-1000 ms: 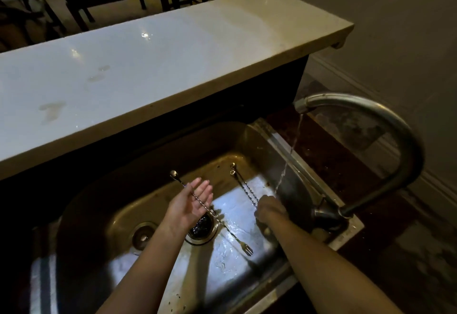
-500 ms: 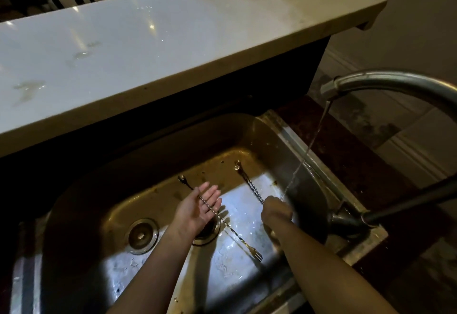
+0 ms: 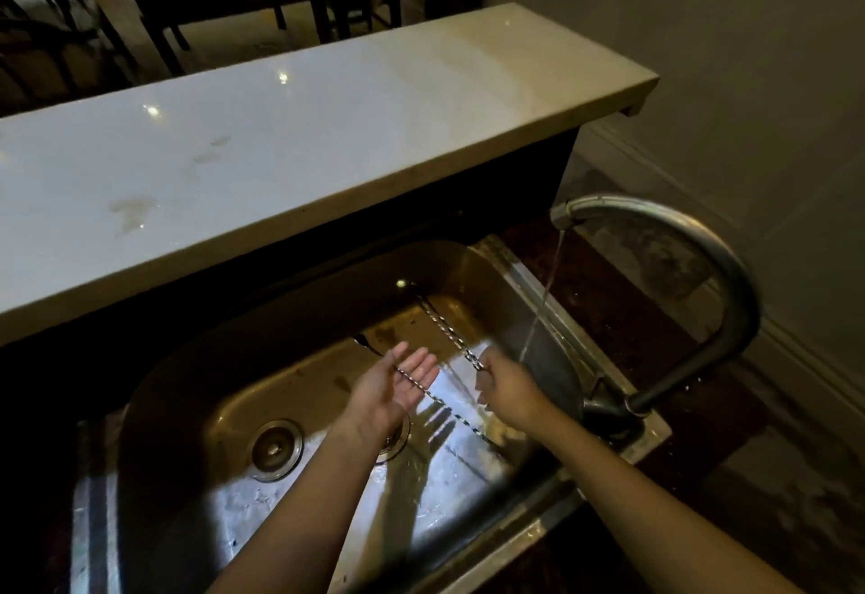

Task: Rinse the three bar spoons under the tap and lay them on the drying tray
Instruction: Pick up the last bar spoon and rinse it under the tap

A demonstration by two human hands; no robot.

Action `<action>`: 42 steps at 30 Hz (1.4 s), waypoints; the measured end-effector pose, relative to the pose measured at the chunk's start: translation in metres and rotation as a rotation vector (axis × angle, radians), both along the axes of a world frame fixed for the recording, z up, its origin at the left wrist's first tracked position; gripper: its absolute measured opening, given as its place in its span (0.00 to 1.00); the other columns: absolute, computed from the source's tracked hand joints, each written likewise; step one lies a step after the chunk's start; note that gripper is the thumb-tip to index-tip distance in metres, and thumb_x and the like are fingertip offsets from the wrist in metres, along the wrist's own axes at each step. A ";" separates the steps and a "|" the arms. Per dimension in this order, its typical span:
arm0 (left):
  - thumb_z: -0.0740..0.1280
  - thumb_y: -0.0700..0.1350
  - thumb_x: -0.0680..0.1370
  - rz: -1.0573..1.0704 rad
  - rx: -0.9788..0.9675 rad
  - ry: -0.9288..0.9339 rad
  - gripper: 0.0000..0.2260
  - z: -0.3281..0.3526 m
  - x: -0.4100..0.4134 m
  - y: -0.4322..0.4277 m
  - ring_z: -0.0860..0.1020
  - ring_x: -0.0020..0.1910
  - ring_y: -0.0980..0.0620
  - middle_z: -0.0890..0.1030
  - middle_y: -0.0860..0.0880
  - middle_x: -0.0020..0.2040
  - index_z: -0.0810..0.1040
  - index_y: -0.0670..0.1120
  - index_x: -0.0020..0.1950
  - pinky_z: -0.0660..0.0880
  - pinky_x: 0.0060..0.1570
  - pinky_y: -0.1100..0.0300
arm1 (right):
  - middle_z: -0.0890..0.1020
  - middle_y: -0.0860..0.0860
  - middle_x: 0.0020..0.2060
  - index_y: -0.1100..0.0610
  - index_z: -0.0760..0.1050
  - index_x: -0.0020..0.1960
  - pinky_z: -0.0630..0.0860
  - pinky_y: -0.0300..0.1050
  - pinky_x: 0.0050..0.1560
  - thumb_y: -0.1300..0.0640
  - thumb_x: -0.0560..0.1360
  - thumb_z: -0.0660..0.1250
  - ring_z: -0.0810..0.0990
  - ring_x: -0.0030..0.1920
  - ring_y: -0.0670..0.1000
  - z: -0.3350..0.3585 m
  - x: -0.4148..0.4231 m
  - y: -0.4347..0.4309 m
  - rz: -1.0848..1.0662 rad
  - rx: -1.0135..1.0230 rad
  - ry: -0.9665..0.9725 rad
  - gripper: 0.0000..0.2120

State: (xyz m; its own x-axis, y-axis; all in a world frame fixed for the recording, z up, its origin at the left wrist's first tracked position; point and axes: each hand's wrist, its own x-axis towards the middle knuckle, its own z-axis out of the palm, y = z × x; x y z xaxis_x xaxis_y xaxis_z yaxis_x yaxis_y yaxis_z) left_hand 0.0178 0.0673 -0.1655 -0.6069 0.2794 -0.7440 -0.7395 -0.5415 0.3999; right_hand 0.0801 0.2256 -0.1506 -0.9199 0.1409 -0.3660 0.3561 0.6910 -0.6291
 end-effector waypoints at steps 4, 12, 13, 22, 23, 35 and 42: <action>0.54 0.42 0.82 -0.004 0.069 0.042 0.10 0.039 -0.002 0.016 0.70 0.68 0.38 0.70 0.36 0.69 0.73 0.40 0.53 0.67 0.66 0.43 | 0.77 0.59 0.42 0.60 0.66 0.47 0.74 0.51 0.44 0.62 0.80 0.55 0.77 0.43 0.57 0.045 0.016 -0.002 0.086 0.035 0.079 0.04; 0.54 0.37 0.81 0.144 0.186 0.121 0.15 0.091 -0.013 0.024 0.76 0.57 0.45 0.78 0.38 0.55 0.68 0.37 0.68 0.70 0.57 0.41 | 0.78 0.54 0.37 0.57 0.68 0.55 0.69 0.41 0.31 0.55 0.80 0.55 0.72 0.30 0.46 0.108 0.019 0.001 0.195 -0.016 -0.001 0.07; 0.54 0.36 0.81 0.164 0.173 0.135 0.16 0.096 -0.012 0.024 0.76 0.58 0.45 0.77 0.39 0.53 0.68 0.37 0.68 0.70 0.57 0.41 | 0.78 0.52 0.36 0.57 0.70 0.55 0.70 0.40 0.32 0.54 0.80 0.57 0.73 0.32 0.47 0.115 0.018 0.005 0.200 -0.029 -0.012 0.08; 0.52 0.36 0.82 0.351 0.281 0.107 0.18 0.123 -0.002 0.015 0.69 0.70 0.44 0.69 0.41 0.71 0.63 0.43 0.72 0.60 0.70 0.47 | 0.78 0.57 0.36 0.71 0.75 0.56 0.78 0.30 0.28 0.67 0.76 0.63 0.78 0.32 0.47 0.149 -0.004 0.037 -0.423 -0.803 0.191 0.11; 0.52 0.36 0.82 0.357 0.271 0.110 0.18 0.125 0.001 0.017 0.69 0.70 0.43 0.69 0.41 0.71 0.62 0.42 0.72 0.60 0.71 0.46 | 0.78 0.57 0.37 0.71 0.74 0.57 0.79 0.30 0.29 0.67 0.77 0.63 0.78 0.33 0.48 0.148 -0.006 0.036 -0.478 -0.848 0.213 0.11; 0.53 0.36 0.81 0.343 0.216 0.134 0.17 0.117 0.013 0.022 0.70 0.68 0.42 0.70 0.38 0.70 0.63 0.39 0.71 0.63 0.71 0.47 | 0.78 0.54 0.33 0.61 0.75 0.47 0.74 0.33 0.26 0.62 0.77 0.64 0.75 0.28 0.46 0.128 -0.004 0.043 -0.450 -0.627 0.211 0.03; 0.53 0.37 0.82 0.243 0.131 0.213 0.16 0.119 0.013 0.026 0.71 0.68 0.43 0.71 0.39 0.69 0.64 0.39 0.70 0.66 0.67 0.48 | 0.77 0.52 0.26 0.59 0.76 0.39 0.65 0.32 0.18 0.52 0.79 0.59 0.69 0.19 0.43 0.122 0.002 0.048 -0.556 -0.553 0.240 0.15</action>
State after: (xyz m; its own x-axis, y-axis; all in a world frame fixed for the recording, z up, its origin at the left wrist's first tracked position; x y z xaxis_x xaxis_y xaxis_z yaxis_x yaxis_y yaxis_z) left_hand 0.0308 0.0938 -0.0467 -0.8056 0.1923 -0.5604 -0.4896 -0.7488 0.4468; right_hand 0.0825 0.2731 -0.0284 -0.8311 0.4559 -0.3183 0.3677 0.0211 -0.9297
